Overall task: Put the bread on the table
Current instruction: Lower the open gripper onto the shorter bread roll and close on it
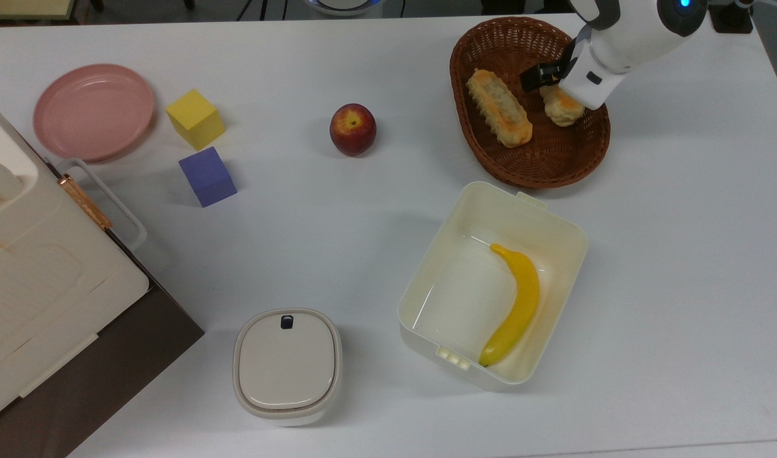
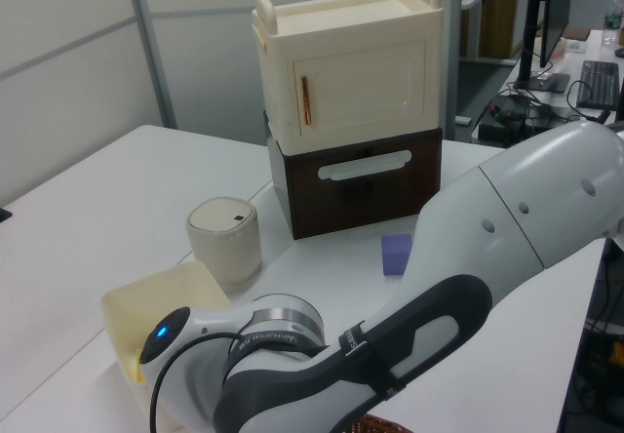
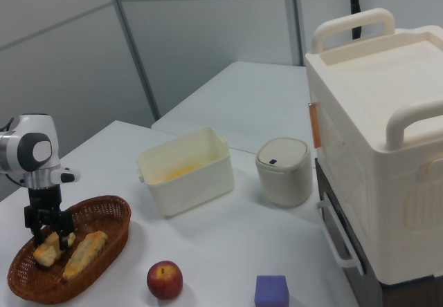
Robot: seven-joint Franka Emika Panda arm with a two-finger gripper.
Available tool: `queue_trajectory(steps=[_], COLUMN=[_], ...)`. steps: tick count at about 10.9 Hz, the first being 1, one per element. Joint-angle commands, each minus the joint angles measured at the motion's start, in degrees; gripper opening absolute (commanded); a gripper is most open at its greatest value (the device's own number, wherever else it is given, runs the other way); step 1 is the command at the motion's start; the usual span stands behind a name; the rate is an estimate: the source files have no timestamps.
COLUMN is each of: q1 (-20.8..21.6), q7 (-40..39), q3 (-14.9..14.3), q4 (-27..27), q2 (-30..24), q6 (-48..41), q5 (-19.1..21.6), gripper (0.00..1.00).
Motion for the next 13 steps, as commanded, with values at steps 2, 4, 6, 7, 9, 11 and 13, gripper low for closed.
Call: queue_trajectory(steps=[2,4,6,7,9,11,13], q1=[1.09,1.09,1.17,1.26,1.17,0.91,0.56], q7=[-0.82,-0.90,-0.82,-0.64,-0.55,-0.46,-0.29], q3=[-0.39,-0.39,-0.39,-0.39,-0.48,-0.56,-0.65], q4=[-0.52,-0.52,-0.52,-0.52,-0.61,-0.61,-0.52], q2=[-2.13,-2.06,-0.39,0.23,1.11,1.99,1.90], q6=[0.32,0.04,1.27,2.06,3.47,3.74,3.65], q5=[0.96,0.88,0.88,0.88,0.79,0.09,0.00], gripper=[1.00,1.00,1.00,1.00,1.00,0.98,0.52])
